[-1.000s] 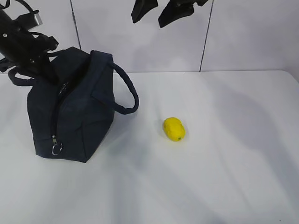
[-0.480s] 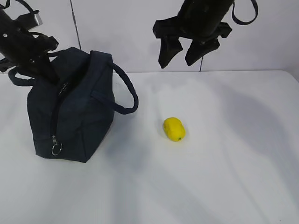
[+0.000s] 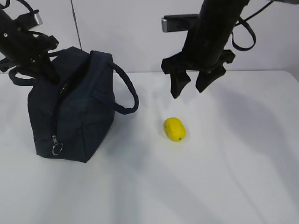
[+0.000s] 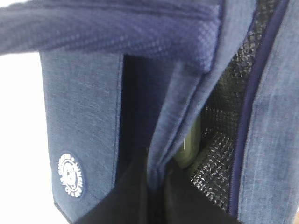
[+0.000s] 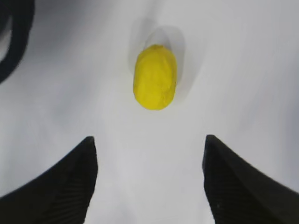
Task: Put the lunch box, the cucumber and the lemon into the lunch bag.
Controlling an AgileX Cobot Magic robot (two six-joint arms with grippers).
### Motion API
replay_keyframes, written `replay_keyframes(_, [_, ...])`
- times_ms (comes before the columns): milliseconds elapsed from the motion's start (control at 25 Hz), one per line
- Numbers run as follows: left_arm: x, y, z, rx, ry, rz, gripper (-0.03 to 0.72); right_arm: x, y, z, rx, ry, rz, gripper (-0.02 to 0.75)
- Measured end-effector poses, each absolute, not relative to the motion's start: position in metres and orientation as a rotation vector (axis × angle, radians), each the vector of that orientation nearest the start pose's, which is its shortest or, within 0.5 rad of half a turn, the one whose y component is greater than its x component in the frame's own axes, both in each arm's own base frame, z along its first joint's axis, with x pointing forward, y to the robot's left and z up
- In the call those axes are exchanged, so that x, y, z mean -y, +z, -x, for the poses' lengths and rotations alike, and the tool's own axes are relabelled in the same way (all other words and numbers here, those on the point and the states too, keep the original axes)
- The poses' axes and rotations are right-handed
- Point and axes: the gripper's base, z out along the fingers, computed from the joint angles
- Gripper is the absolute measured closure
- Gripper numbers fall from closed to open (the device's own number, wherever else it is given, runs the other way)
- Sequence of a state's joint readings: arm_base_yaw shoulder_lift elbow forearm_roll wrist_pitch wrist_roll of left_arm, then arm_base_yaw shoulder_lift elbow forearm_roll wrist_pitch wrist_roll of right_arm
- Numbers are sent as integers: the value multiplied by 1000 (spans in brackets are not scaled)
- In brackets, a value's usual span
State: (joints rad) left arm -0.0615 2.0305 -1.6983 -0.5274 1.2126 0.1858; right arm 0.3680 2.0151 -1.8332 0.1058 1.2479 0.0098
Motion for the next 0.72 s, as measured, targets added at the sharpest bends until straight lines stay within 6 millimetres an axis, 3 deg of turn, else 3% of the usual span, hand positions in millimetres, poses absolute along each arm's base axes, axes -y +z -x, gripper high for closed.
replay_keyframes(400, [70,241,-418,-2899,-766,-117,689,-167,211,-404,-3033,195,495,227])
replay_keyframes(720, [71,241,-418,-2898,-771,-115,689,-170,199,-409,-3036,215,483,227])
